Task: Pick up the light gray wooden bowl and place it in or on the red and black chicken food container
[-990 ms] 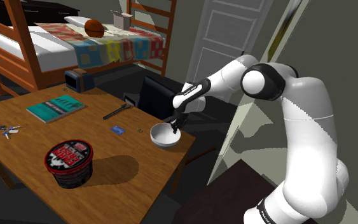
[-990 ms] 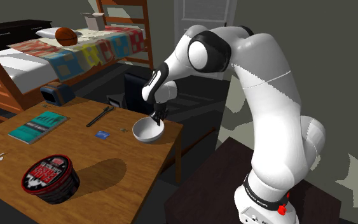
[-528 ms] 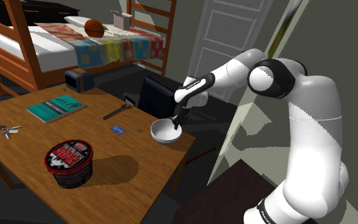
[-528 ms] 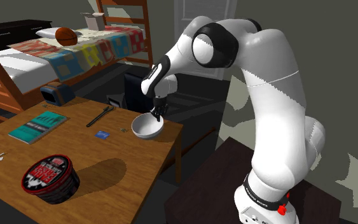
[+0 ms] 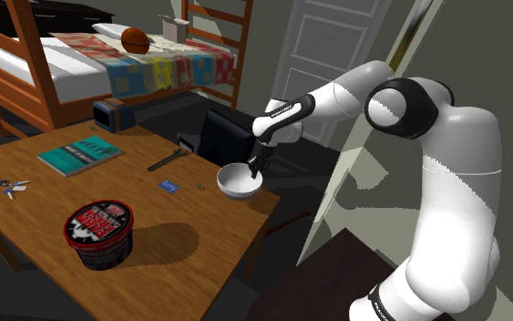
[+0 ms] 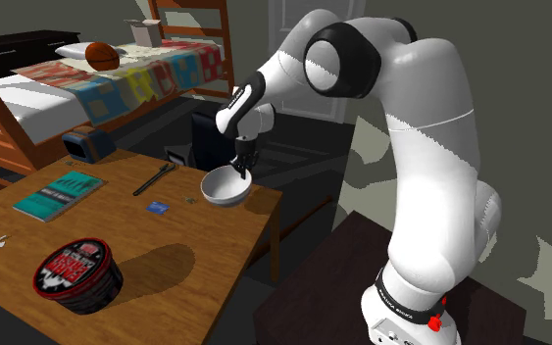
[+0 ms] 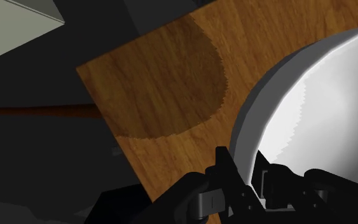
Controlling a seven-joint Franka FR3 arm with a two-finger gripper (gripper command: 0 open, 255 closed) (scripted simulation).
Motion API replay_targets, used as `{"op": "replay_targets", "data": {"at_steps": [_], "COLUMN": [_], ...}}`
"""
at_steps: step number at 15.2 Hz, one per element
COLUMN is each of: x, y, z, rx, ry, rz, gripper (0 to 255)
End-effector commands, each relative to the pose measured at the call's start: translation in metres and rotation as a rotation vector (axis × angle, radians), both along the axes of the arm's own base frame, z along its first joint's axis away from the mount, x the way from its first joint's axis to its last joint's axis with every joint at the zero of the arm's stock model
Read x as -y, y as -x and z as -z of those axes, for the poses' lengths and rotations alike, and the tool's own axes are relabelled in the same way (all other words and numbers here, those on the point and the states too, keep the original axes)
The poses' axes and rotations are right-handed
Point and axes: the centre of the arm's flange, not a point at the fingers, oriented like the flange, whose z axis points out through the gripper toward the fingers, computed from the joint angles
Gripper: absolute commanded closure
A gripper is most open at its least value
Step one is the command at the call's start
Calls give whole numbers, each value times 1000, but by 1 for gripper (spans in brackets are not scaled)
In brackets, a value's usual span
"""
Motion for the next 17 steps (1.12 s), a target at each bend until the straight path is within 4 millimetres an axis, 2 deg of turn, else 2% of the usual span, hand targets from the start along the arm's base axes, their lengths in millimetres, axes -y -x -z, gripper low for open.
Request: {"op": "replay_targets", "data": {"at_steps": [1, 17], "x": [0, 0], "y": [0, 0], "z": [-12, -96], "rx": [0, 0], "ry": [0, 0], "rz": [0, 0], "gripper": [255, 255]}}
